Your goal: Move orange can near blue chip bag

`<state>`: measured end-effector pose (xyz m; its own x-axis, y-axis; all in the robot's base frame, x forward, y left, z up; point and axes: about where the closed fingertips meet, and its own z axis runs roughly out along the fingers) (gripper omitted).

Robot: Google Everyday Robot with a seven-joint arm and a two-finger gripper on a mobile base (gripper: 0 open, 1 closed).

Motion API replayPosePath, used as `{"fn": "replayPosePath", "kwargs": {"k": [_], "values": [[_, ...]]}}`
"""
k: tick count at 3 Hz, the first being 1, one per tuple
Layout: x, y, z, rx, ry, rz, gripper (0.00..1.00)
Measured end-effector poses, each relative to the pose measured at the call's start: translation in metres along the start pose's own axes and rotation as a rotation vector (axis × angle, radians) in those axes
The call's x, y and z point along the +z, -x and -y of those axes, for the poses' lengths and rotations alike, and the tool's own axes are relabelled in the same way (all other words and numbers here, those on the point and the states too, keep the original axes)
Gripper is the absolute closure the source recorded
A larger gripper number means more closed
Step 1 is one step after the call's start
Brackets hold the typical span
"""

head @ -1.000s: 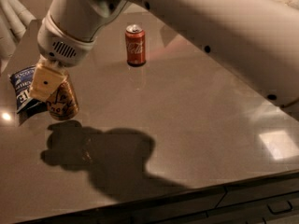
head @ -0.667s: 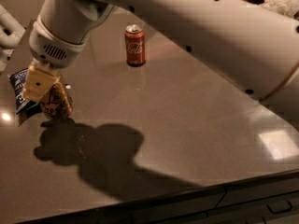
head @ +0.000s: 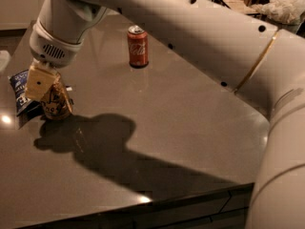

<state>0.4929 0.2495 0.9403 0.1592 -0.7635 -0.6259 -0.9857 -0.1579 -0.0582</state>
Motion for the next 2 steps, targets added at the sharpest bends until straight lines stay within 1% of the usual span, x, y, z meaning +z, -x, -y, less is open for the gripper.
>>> {"fn": "replayPosePath", "kwargs": {"k": [2], "values": [[0.0121, -0.0143, 0.0153, 0.004, -0.014, -0.014, 0.38]]}}
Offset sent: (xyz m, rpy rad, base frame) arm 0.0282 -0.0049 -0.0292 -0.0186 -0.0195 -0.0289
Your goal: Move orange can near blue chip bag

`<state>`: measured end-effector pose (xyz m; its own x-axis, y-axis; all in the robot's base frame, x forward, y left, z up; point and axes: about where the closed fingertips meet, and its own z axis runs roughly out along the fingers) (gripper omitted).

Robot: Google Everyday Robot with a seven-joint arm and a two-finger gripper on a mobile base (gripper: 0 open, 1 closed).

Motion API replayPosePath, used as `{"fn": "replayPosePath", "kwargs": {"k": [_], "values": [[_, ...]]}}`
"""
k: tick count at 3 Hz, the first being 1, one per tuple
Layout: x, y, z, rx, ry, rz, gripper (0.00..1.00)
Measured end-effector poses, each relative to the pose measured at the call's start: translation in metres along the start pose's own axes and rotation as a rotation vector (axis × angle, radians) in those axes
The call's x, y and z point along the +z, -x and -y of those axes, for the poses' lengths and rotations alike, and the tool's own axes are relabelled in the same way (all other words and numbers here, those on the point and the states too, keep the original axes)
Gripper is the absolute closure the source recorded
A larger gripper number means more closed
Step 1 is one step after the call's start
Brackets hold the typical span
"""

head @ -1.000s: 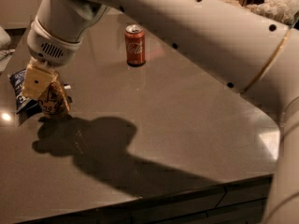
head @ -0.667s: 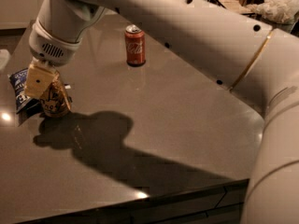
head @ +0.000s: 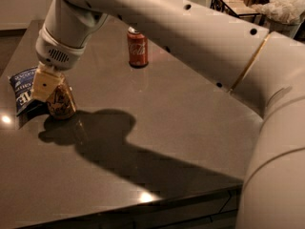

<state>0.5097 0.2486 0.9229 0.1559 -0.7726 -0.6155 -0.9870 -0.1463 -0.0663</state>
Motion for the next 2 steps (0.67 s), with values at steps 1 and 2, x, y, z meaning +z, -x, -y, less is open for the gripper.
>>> {"fn": "replayPosePath", "kwargs": {"k": [1, 2], "values": [[0.0012, -0.0056, 0.0033, -0.018, -0.006, -0.003, 0.15], [0.0023, -0.0052, 0.0024, -0.021, -0.004, -0.003, 0.00]]}}
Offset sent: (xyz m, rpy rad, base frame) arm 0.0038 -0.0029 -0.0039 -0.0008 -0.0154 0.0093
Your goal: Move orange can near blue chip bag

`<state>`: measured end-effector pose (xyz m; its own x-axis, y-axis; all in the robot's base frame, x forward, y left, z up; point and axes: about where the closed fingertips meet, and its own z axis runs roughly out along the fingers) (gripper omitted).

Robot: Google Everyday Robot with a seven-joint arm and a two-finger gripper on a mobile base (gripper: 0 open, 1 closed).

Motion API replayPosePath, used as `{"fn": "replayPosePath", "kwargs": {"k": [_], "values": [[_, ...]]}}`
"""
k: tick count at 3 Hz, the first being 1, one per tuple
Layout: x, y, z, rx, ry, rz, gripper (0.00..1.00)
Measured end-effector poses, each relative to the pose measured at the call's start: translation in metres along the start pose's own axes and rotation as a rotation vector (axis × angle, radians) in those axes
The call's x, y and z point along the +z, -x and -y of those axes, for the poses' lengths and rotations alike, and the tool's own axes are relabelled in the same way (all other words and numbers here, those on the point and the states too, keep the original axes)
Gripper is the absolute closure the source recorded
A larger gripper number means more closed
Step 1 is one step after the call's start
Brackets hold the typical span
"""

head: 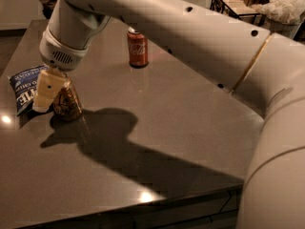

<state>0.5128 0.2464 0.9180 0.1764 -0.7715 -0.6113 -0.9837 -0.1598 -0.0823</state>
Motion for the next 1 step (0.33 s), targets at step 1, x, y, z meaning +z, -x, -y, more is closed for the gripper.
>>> {"fn": "replayPosePath", "kwargs": {"k": [1], "values": [[0.0001, 0.0000, -0.0001, 0.000, 0.000, 0.000, 0.00]]}}
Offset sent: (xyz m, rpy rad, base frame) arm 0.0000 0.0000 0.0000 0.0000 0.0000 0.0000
